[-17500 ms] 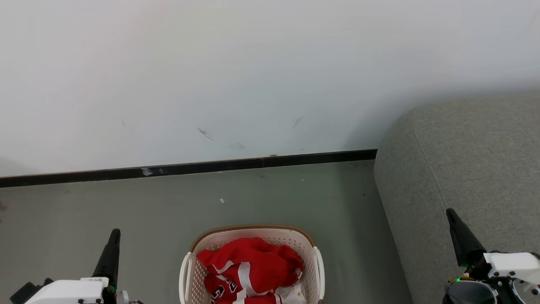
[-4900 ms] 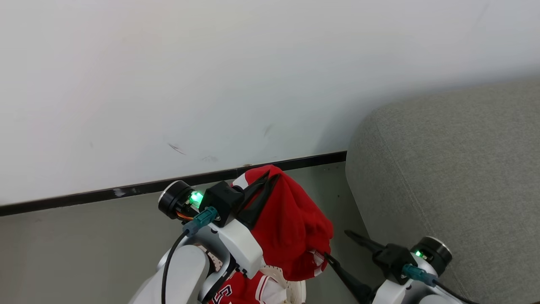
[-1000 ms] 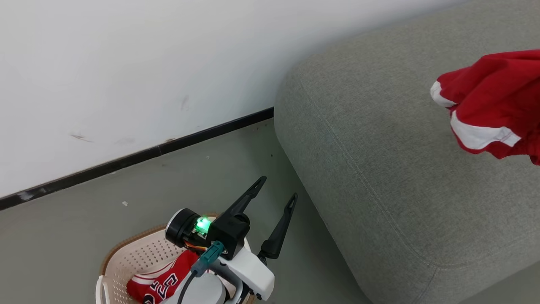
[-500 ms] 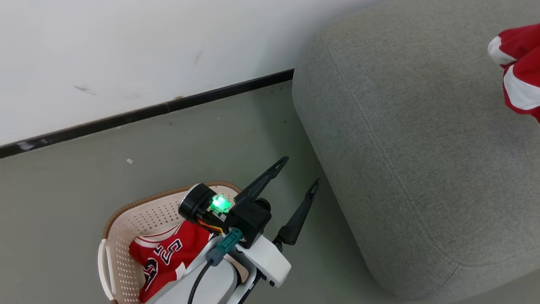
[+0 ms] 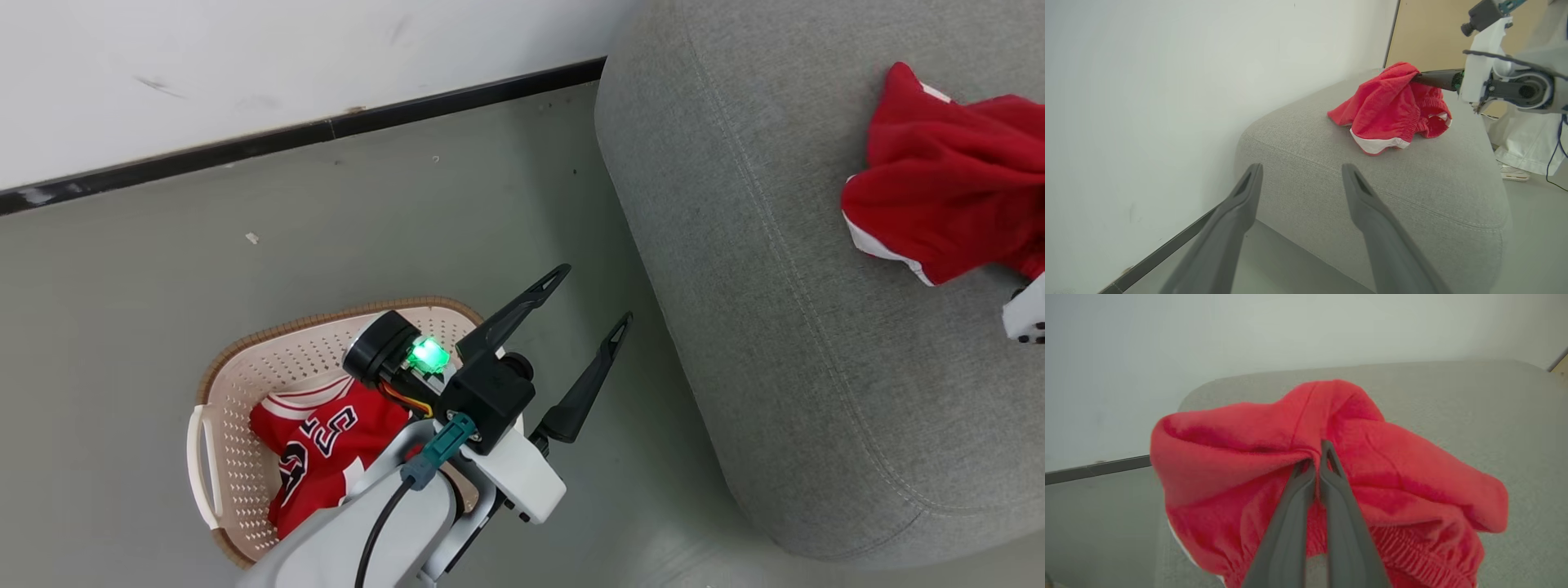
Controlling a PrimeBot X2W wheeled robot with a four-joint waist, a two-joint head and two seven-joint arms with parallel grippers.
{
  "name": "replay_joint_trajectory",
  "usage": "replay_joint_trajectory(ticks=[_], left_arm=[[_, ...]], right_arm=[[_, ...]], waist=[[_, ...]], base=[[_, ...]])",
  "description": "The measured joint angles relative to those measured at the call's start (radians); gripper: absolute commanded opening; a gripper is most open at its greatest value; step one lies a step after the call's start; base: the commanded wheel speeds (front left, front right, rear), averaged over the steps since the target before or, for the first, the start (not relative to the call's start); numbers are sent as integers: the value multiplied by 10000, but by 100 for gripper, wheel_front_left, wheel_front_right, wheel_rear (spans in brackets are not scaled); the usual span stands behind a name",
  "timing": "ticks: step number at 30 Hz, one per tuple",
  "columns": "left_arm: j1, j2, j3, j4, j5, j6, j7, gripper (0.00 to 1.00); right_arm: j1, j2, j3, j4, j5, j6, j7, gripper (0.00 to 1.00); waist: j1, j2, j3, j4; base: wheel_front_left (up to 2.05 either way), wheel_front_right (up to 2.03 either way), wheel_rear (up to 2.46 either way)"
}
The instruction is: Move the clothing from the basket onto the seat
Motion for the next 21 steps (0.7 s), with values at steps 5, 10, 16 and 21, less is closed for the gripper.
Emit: replay_joint_trajectory(ticks=[5,10,16,21], left_arm=[[-228,33,-4,-58,165,-54,2,100],[-416,21,2,-115,178,-138,0,100],[-529,96,123,-59,190,-150,-94,100],[-528,111,205,65,167,-151,-174,100]], right_arm=[[204,439,-228,-238,4,0,0,0],[293,623,-487,-729,8,0,0,1],[666,851,-585,-1095,19,0,0,100],[1145,940,-692,-1570,2,-2,0,100]], waist=[[0,0,332,87],[0,1,610,131],[0,1,721,104],[0,0,676,52]], base=[[0,0,0],[0,0,0],[0,0,0],[0,0,0]])
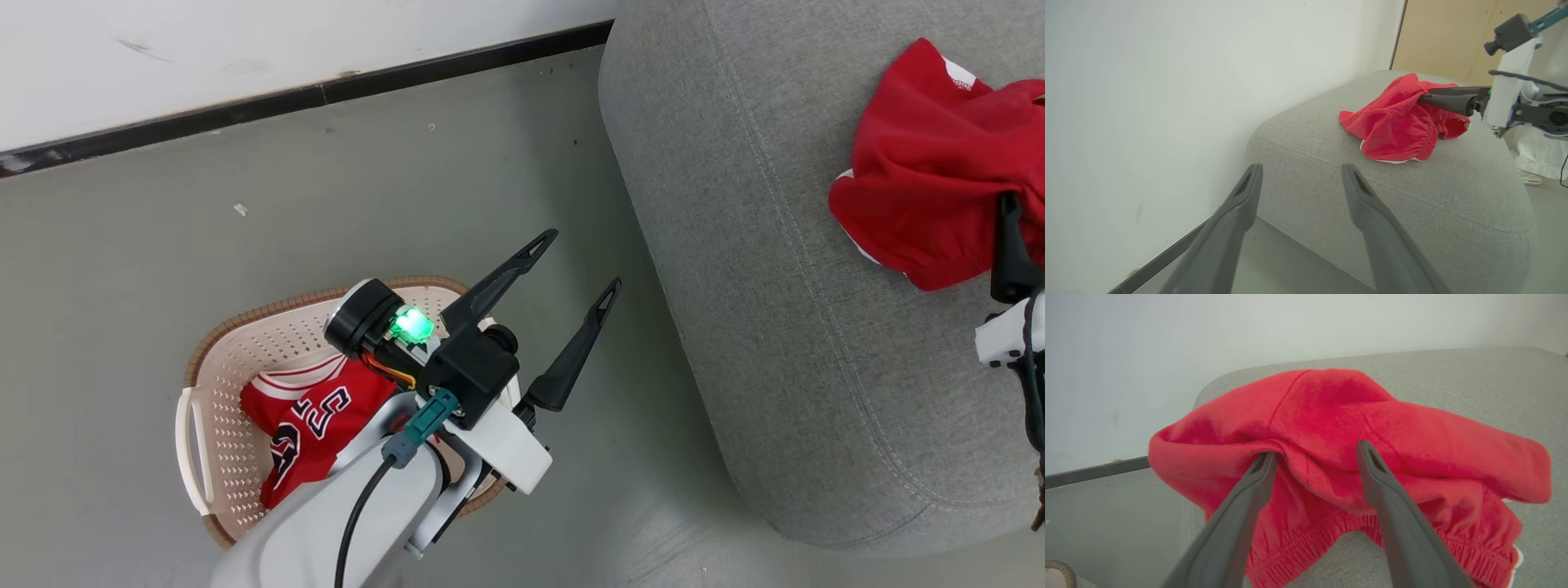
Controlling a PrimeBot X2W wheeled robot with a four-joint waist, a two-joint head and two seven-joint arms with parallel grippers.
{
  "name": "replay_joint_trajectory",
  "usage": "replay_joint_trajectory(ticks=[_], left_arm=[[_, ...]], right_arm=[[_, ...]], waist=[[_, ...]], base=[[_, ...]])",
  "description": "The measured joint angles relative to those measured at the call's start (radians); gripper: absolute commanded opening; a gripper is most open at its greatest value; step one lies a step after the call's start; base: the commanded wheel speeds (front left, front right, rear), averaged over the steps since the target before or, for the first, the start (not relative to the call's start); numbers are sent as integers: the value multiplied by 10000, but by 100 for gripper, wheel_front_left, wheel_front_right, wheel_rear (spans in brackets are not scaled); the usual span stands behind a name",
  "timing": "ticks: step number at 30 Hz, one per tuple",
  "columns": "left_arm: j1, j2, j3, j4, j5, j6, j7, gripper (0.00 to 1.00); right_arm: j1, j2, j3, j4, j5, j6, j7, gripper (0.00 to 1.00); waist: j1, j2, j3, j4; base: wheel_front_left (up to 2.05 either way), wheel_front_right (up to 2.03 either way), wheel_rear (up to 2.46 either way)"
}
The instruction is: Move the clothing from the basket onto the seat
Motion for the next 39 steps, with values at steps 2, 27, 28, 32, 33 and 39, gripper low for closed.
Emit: replay_joint_trajectory(ticks=[2,27,28,32,33,39], left_arm=[[0,8,46,69,-29,2,-82,100],[1304,635,2117,1145,-920,775,-988,100],[1441,669,2261,1174,-965,855,-989,100],[1959,894,2794,1260,-1089,1172,-1062,100],[2104,947,2917,1277,-1095,1233,-1062,100],[3082,1095,3607,1335,-1279,1609,-1066,100]], right_arm=[[167,102,-54,-318,2,0,0,100],[1507,1051,1845,-3267,-569,0,0,100],[1509,1060,1969,-3271,-640,0,0,100],[1520,1139,2180,-3283,-788,0,0,100],[1535,1166,2259,-3289,-840,0,0,100],[2026,1325,2721,-3344,-959,0,0,100]], waist=[[0,0,-39,-26],[0,0,-1416,19],[0,0,-1490,56],[0,0,-1793,224],[0,0,-1872,270],[0,0,-2361,588]], base=[[0,0,0],[0,0,0],[0,0,0],[0,0,0],[0,0,0],[0,0,0]])
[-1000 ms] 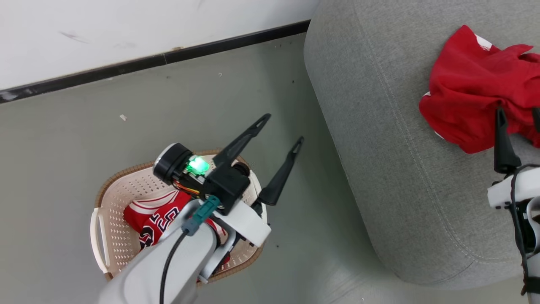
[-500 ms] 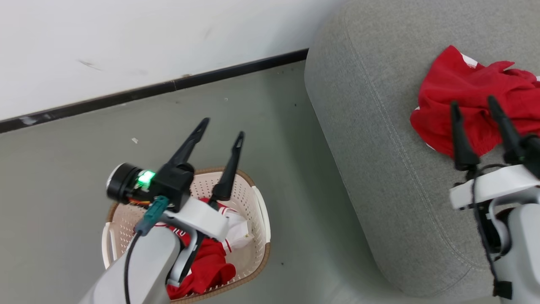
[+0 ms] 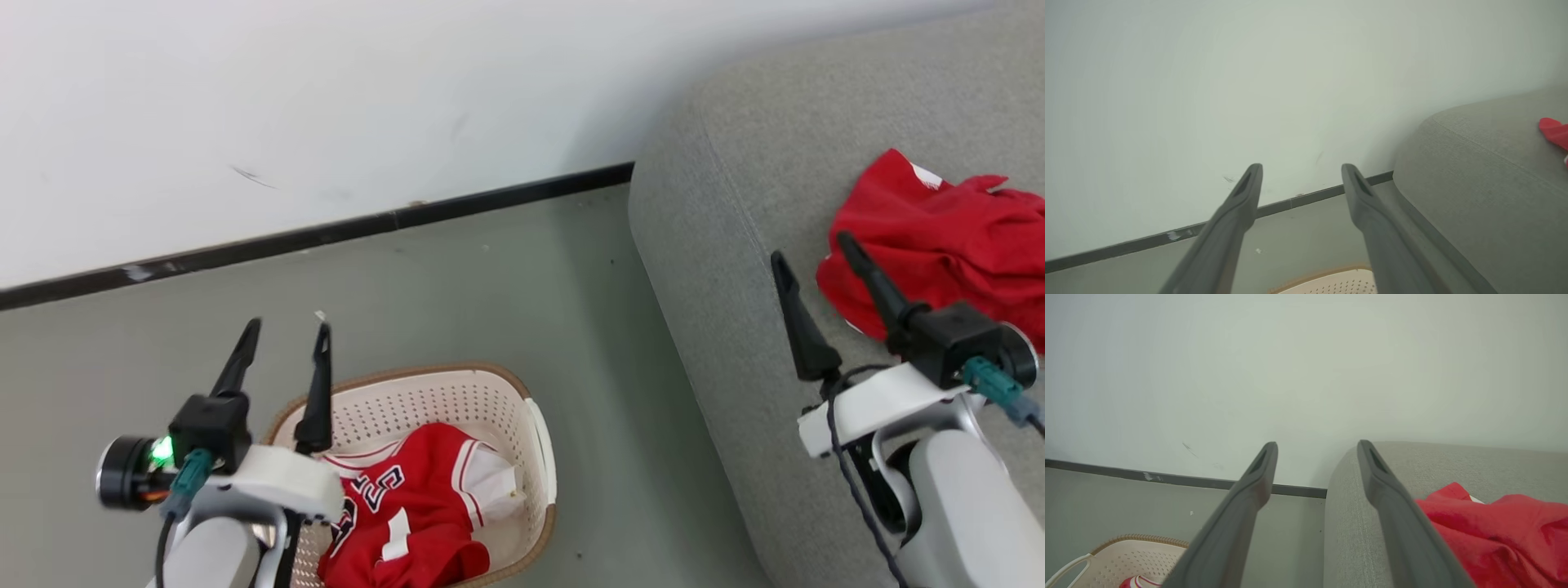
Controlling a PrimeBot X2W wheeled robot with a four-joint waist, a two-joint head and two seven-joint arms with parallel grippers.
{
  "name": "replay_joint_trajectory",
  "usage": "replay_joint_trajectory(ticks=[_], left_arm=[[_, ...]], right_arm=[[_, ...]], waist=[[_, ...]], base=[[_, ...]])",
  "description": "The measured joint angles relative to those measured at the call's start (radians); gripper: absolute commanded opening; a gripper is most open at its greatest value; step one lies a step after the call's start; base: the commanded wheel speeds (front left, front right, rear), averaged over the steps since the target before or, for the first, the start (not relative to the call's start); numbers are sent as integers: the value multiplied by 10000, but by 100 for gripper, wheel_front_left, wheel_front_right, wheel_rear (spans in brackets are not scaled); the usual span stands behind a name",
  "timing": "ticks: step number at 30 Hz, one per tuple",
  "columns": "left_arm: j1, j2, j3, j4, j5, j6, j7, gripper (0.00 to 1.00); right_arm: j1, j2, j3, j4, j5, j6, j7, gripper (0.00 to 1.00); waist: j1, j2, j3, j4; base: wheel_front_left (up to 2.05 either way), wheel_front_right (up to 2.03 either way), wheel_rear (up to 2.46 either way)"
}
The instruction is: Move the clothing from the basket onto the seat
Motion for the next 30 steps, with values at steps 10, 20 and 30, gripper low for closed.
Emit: replay_joint_trajectory(ticks=[10,20,30], left_arm=[[1035,88,1162,-516,2,389,-8,100],[2048,82,1559,-581,0,385,-8,100],[2632,44,1503,-198,-268,153,-8,100]], right_arm=[[882,71,-69,-2,-94,0,0,100],[1832,334,-364,-100,-96,0,0,100],[2624,453,-499,-100,-178,0,0,100]], waist=[[0,0,-772,601],[0,0,-1492,1115],[0,0,-2037,1409]], base=[[0,0,0],[0,0,0],[0,0,0]])
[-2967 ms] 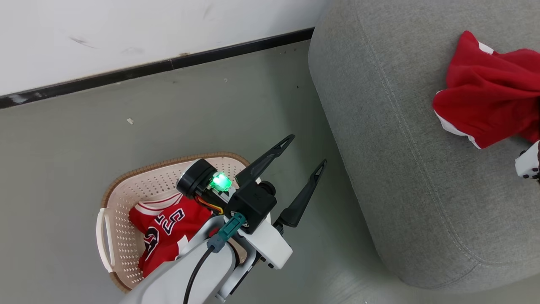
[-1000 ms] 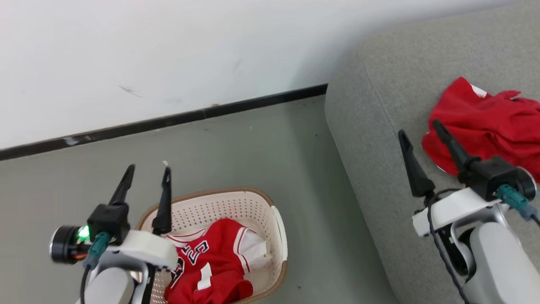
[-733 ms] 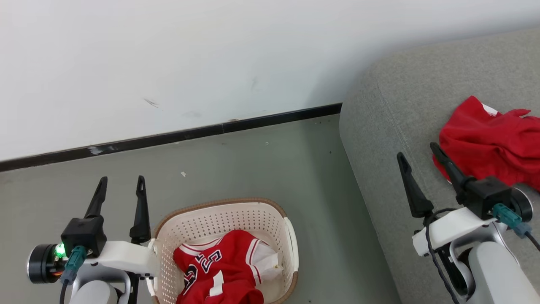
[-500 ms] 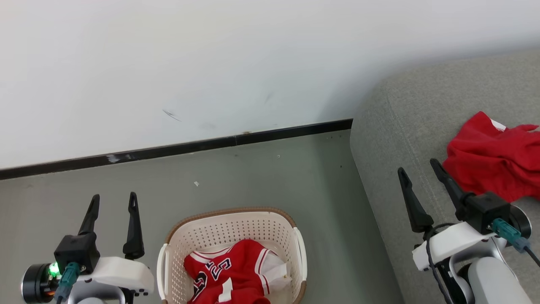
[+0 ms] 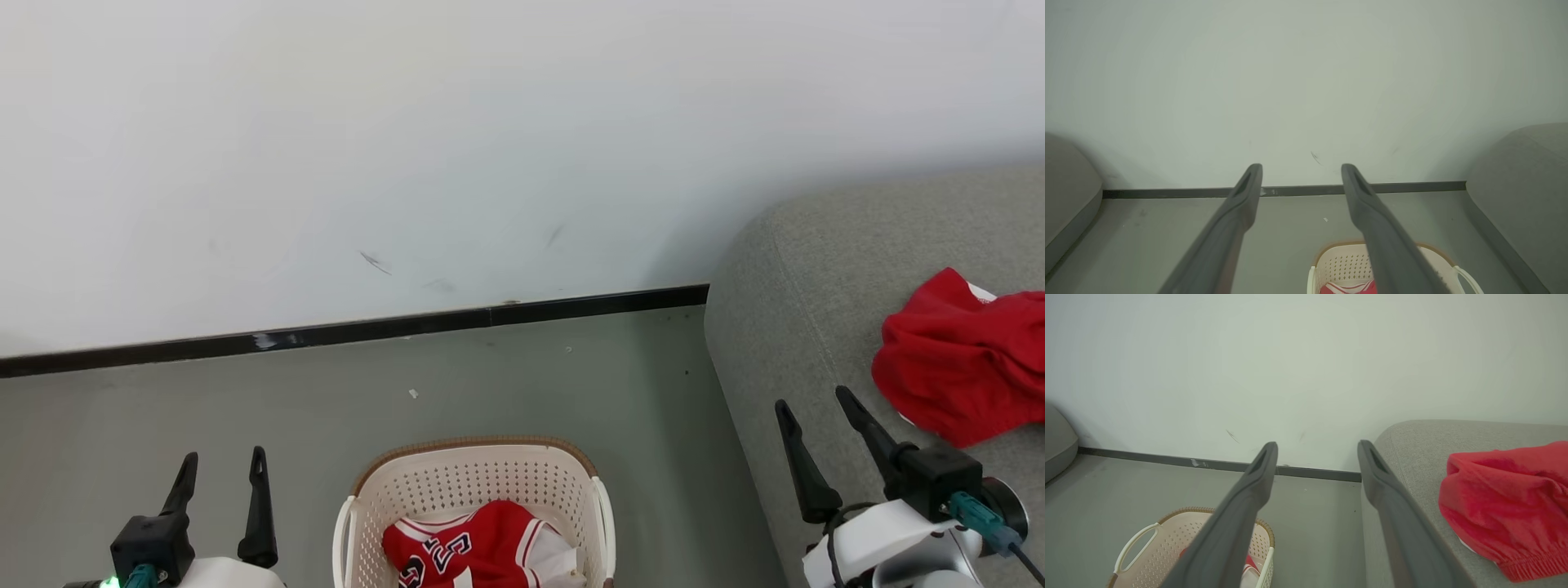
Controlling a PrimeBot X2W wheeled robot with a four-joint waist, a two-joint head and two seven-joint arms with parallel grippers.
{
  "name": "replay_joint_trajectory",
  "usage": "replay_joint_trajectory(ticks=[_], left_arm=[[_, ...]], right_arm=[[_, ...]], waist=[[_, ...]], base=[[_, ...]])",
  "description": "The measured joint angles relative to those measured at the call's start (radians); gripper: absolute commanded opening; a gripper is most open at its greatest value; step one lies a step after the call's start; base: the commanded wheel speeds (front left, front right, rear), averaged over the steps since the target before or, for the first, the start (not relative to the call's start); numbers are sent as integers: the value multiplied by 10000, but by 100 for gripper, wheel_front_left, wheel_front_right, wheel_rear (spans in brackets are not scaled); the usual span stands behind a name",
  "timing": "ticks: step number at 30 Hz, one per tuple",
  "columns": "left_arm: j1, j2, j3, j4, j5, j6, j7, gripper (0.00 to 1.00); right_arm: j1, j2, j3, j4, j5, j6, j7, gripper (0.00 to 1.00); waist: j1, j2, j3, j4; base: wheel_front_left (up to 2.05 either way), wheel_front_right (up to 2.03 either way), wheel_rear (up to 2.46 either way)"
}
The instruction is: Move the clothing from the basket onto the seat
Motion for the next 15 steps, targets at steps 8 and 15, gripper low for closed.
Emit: replay_joint_trajectory(ticks=[8,15], left_arm=[[53,-10,-42,115,-63,-180,0,100],[58,-50,-54,117,-65,-267,0,100]], right_arm=[[424,94,-42,-58,-8,0,0,100],[595,104,86,-207,-6,0,0,100]], waist=[[0,0,-362,122],[0,1,-493,152]], base=[[0,0,0],[0,0,0]])
